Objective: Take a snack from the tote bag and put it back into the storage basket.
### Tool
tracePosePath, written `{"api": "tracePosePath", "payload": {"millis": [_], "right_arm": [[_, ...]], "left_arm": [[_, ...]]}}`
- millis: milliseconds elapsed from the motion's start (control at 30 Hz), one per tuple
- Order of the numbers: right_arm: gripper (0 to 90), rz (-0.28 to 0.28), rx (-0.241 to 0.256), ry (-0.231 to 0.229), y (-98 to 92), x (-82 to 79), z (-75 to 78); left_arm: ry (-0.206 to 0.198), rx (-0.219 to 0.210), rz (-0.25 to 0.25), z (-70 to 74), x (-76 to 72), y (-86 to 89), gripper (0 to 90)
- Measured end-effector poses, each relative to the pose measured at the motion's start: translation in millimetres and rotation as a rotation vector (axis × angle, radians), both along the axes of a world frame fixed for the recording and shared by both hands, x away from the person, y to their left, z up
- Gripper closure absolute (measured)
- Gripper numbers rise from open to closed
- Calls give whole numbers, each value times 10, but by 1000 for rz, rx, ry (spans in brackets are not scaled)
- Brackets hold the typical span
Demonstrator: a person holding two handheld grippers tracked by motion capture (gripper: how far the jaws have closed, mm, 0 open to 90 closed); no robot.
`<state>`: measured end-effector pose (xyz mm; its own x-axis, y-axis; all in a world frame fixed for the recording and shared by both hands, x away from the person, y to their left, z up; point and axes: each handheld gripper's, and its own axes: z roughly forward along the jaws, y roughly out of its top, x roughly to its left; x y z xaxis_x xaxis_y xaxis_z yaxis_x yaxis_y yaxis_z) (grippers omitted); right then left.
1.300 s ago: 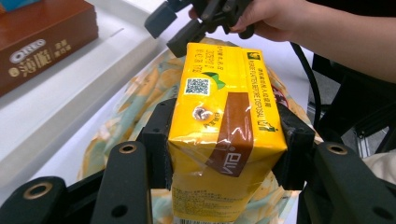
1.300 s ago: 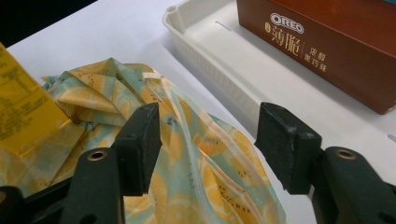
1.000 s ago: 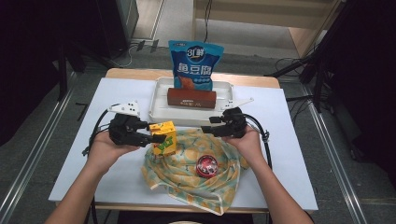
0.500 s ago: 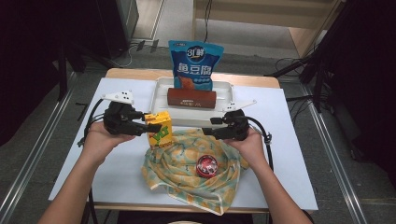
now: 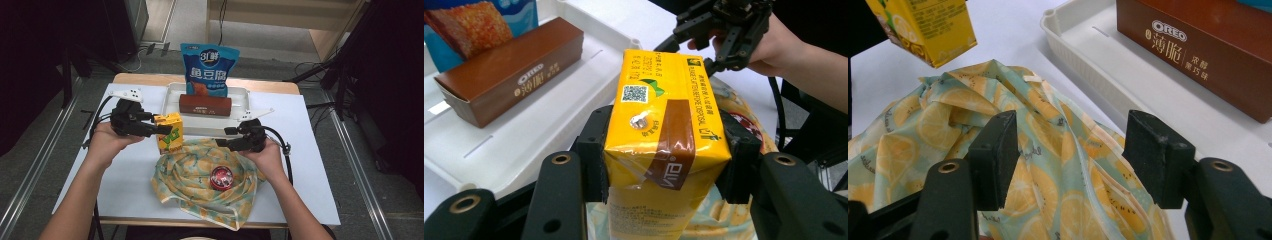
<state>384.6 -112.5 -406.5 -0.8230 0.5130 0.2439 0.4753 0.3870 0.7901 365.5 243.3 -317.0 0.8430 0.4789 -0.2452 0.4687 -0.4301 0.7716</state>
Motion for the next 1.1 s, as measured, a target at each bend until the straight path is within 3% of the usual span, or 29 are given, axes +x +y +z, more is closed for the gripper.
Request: {"api": "tracePosePath", "payload": {"millis": [467, 633, 1100], "right_arm": [[400, 0, 5, 1, -31, -28, -28], [400, 0, 22, 14, -34, -23, -35], [400, 11, 4, 10, 1, -61, -56]], "left_arm": [[-8, -14, 5, 42, 227, 9, 507], [-18, -7, 19, 22, 248, 9, 507], [-25, -23, 82, -65, 431, 93, 508]]}}
